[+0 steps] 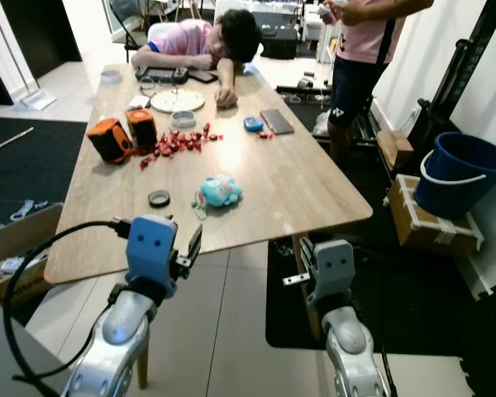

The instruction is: Hang keys on a hook

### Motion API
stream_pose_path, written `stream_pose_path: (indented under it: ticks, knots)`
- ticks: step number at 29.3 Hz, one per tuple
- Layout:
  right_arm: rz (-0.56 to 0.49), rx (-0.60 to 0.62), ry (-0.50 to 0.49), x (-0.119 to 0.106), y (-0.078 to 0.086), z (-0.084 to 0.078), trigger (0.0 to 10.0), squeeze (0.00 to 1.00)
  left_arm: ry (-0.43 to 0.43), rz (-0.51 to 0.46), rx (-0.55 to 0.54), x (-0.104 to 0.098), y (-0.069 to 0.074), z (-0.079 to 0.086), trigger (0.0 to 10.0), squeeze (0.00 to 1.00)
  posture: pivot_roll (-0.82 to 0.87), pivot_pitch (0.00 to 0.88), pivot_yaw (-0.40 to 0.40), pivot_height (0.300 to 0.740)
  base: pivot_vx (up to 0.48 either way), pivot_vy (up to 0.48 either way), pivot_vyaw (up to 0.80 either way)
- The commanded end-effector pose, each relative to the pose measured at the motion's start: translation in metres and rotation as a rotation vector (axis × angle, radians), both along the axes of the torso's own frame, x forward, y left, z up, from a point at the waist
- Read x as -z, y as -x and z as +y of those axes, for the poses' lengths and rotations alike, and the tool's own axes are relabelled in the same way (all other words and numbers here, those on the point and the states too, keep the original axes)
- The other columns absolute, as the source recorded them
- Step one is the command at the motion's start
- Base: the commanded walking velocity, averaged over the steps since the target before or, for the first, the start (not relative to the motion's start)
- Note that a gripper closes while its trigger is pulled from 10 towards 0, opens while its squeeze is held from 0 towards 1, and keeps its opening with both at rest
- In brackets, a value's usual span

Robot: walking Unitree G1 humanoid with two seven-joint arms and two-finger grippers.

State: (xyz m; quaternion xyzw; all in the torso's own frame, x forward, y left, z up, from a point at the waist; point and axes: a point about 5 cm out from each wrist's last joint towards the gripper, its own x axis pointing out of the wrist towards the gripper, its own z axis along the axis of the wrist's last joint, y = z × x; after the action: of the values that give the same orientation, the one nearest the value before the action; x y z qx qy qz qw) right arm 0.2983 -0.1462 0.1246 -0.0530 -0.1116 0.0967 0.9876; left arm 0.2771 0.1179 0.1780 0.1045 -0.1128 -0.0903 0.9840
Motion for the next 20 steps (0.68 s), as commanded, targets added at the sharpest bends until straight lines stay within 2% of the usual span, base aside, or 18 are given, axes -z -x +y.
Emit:
stream_pose_path:
  ticks: [1, 20]
  knots:
    - [0.013, 0.003, -0.003, 0.0037, 0.0006, -0.0010, 10.0, 0.00, 0.008, 0.010, -0.003, 0.0014, 0.0009, -0.0003, 10.0, 0.00, 0.17, 0.123, -0.022, 0.740, 0.409, 0.000, 0.00]
    - [0.022, 0.001, -0.005, 0.0057, 0.0012, 0.0011, 10.0, 0.00, 0.008, 0.014, -0.016, 0.0008, 0.0016, 0.0024, 10.0, 0.00, 0.18, 0.131, -0.019, 0.740, 0.367, 0.000, 0.00]
